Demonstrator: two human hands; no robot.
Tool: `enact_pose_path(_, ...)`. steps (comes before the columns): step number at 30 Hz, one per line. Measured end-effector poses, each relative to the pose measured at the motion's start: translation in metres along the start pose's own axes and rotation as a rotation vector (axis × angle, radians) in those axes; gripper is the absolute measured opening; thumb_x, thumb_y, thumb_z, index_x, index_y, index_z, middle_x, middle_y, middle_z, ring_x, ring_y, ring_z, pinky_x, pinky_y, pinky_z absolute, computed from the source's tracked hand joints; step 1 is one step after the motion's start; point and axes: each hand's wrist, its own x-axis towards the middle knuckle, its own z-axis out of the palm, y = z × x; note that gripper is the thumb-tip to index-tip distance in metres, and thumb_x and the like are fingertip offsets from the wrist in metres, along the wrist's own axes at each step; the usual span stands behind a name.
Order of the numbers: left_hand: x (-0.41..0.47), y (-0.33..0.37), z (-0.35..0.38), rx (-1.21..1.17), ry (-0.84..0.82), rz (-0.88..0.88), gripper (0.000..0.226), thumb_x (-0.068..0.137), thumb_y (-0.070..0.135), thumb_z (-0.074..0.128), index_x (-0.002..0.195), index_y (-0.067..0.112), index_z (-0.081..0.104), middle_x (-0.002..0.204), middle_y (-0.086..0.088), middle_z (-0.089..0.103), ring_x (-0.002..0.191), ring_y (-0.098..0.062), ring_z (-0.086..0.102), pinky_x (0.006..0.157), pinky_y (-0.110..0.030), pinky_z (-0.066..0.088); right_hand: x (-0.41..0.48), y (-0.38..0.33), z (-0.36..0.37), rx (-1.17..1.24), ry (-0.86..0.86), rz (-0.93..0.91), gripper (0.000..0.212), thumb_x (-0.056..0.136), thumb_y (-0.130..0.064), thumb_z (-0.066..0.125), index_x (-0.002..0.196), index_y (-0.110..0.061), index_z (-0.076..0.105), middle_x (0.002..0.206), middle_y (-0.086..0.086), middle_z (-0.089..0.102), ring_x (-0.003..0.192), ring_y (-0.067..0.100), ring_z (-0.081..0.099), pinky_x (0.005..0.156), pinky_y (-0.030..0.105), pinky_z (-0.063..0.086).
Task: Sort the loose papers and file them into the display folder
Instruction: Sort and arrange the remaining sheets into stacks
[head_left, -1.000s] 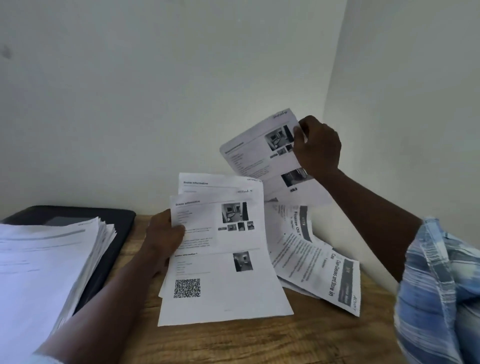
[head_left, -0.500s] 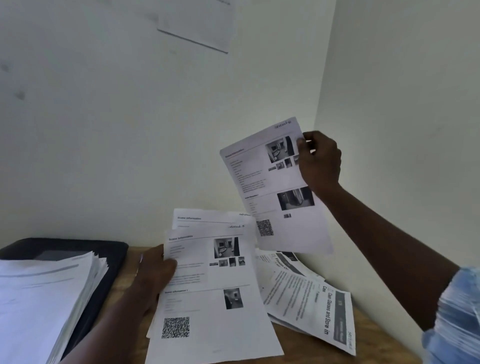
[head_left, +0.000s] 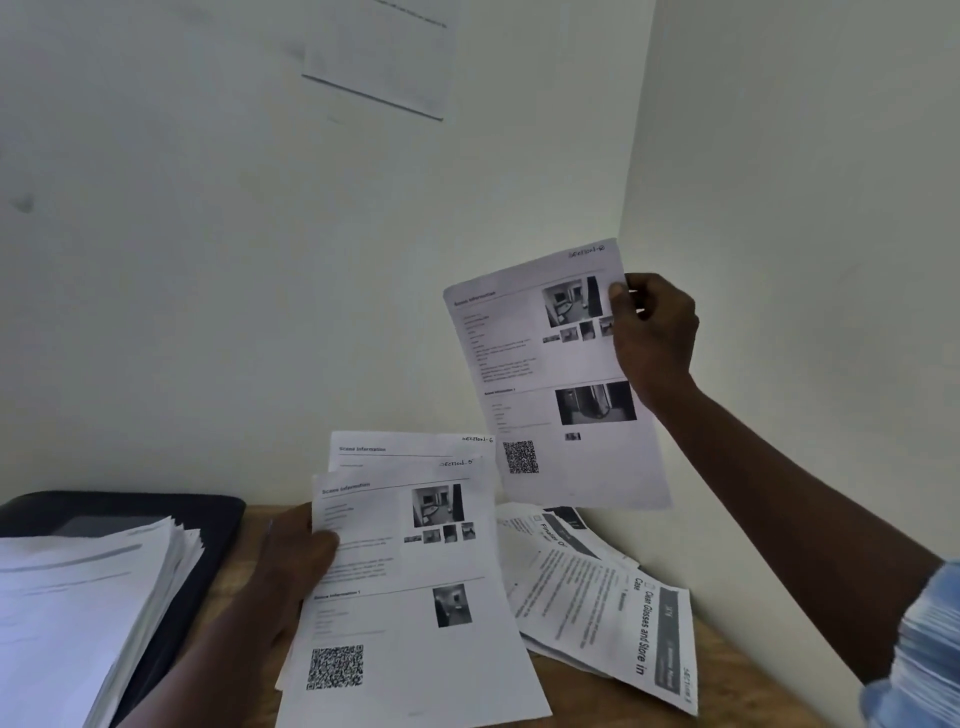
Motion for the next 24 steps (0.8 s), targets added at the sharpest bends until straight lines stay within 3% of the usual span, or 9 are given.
enact_pose_path(2, 0.000, -0.001, -0.001, -0.029, -0.005, -0.016, 0.035, 0.067, 0.009, 0.055, 0.094, 0.014, 0.077, 0.088, -0.007, 0.080, 0.084, -0.034, 0.076, 0.080, -0.058, 0.062, 0.005, -0.005, -0.006, 0.001, 0.034, -0.013, 0.016, 0.097, -0.033, 0.062, 0.101, -0.022, 0.074, 0.080, -0.010, 0.069, 0.066, 0.005, 0.065, 0.071, 0.031, 0.055)
enact_pose_path(6, 0.001, -0.002, -0.003, -0.027, 0.011, -0.022, 0.026, 0.077, 0.008, 0.059, 0.096, 0.013, 0.076, 0.089, -0.008, 0.080, 0.083, -0.034, 0.077, 0.081, -0.059, 0.062, 0.012, -0.011, -0.017, 0.014, 0.073, -0.020, 0.016, 0.097, -0.030, 0.062, 0.102, -0.020, 0.074, 0.076, -0.016, 0.066, 0.063, -0.008, 0.063, 0.069, 0.022, 0.048)
enact_pose_path(11, -0.007, 0.005, -0.004, -0.029, 0.008, -0.006, 0.025, 0.076, 0.012, 0.059, 0.094, 0.010, 0.076, 0.091, -0.011, 0.079, 0.085, -0.035, 0.076, 0.083, -0.058, 0.062, 0.017, -0.009, -0.027, 0.054, 0.075, 0.052, 0.015, 0.093, -0.032, 0.062, 0.098, -0.024, 0.074, 0.083, -0.008, 0.072, 0.079, 0.012, 0.069, 0.078, 0.026, 0.053)
enact_pose_path(13, -0.018, 0.016, -0.004, -0.038, 0.015, 0.012, 0.020, 0.084, 0.004, 0.059, 0.096, 0.003, 0.075, 0.093, -0.017, 0.077, 0.087, -0.037, 0.074, 0.083, -0.052, 0.062, 0.003, -0.004, -0.021, 0.055, -0.008, 0.139, 0.006, 0.093, -0.029, 0.066, 0.091, -0.026, 0.071, 0.077, -0.010, 0.068, 0.075, 0.009, 0.065, 0.074, 0.022, 0.050)
enact_pose_path(15, -0.024, 0.022, -0.002, -0.049, 0.017, 0.001, 0.021, 0.091, -0.005, 0.054, 0.099, -0.002, 0.073, 0.094, -0.021, 0.076, 0.086, -0.037, 0.073, 0.075, -0.041, 0.060, -0.028, 0.008, -0.008, 0.038, -0.121, 0.242, 0.010, 0.091, -0.024, 0.070, 0.081, -0.022, 0.069, 0.068, -0.010, 0.064, 0.063, 0.002, 0.059, 0.065, 0.019, 0.047)
enact_pose_path(17, -0.027, 0.029, 0.000, -0.067, -0.003, -0.024, 0.018, 0.090, -0.001, 0.057, 0.098, -0.001, 0.073, 0.093, -0.020, 0.076, 0.085, -0.037, 0.073, 0.073, -0.039, 0.060, -0.071, 0.026, 0.006, 0.026, -0.298, 0.369, 0.018, 0.088, -0.019, 0.072, 0.072, -0.012, 0.068, 0.056, -0.010, 0.060, 0.050, 0.002, 0.053, 0.053, 0.019, 0.041)
enact_pose_path(20, -0.023, 0.036, 0.009, -0.097, -0.048, -0.053, 0.015, 0.083, 0.011, 0.065, 0.094, 0.005, 0.074, 0.093, -0.015, 0.076, 0.084, -0.033, 0.072, 0.077, -0.041, 0.061, -0.139, 0.053, 0.025, -0.006, -0.534, 0.564, 0.030, 0.085, -0.016, 0.072, 0.058, -0.010, 0.062, 0.044, -0.010, 0.053, 0.053, 0.013, 0.050, 0.053, 0.023, 0.036)
enact_pose_path(22, -0.026, 0.040, 0.020, -0.176, -0.071, -0.039, 0.009, 0.091, 0.000, 0.064, 0.089, 0.001, 0.072, 0.089, -0.016, 0.073, 0.079, -0.030, 0.069, 0.068, -0.033, 0.055, -0.170, 0.063, 0.035, 0.005, -0.625, 0.667, 0.029, 0.086, -0.018, 0.073, 0.060, -0.014, 0.062, 0.054, -0.004, 0.058, 0.057, 0.016, 0.053, 0.059, 0.026, 0.040)
enact_pose_path(24, -0.029, 0.039, 0.032, -0.244, -0.169, -0.089, 0.011, 0.088, 0.006, 0.069, 0.094, -0.002, 0.075, 0.094, -0.020, 0.076, 0.083, -0.033, 0.073, 0.070, -0.037, 0.060, -0.186, 0.063, 0.040, 0.039, -0.691, 0.749, 0.016, 0.090, -0.017, 0.072, 0.077, -0.009, 0.068, 0.068, 0.001, 0.061, 0.062, 0.014, 0.054, 0.059, 0.024, 0.041)
